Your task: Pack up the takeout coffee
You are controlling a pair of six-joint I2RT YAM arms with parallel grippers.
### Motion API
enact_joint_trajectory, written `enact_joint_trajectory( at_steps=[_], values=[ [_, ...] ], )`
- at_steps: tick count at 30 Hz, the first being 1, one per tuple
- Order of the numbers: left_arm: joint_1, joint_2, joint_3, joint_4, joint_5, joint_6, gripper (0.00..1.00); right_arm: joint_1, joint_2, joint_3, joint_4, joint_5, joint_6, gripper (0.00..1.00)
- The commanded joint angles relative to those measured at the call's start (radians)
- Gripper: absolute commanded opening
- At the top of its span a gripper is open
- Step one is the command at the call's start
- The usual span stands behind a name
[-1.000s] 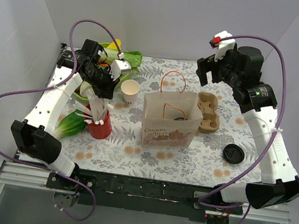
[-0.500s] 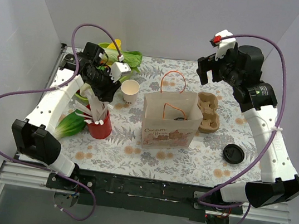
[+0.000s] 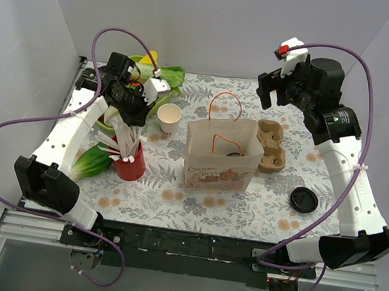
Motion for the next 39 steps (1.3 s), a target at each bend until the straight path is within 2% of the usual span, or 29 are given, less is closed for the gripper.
enact_joint_trajectory(
  at_steps=[1, 16, 28, 35, 39],
  values=[
    [-0.004, -0.041, 0.101, 0.012, 0.029, -0.040, 0.00, -0.005, -0.008, 0.033, 0.044, -0.006, 0.014, 0.97],
    [-0.013, -0.008, 0.390, -0.022, 0.004, -0.156, 0.00, -0.025, 0.014, 0.076, 0.011, 0.012, 0.001, 0.97],
    [-0.056, -0.033, 0.523, -0.037, -0.023, -0.229, 0.00, -0.042, 0.037, 0.117, -0.012, 0.038, -0.023, 0.97],
    [-0.174, -0.083, 0.608, -0.085, -0.109, -0.242, 0.00, -0.175, 0.069, 0.113, -0.044, 0.000, 0.069, 0.98],
    [-0.235, -0.099, 0.684, -0.069, -0.100, -0.258, 0.00, -0.226, 0.089, 0.088, -0.039, 0.009, 0.057, 0.98]
  ],
)
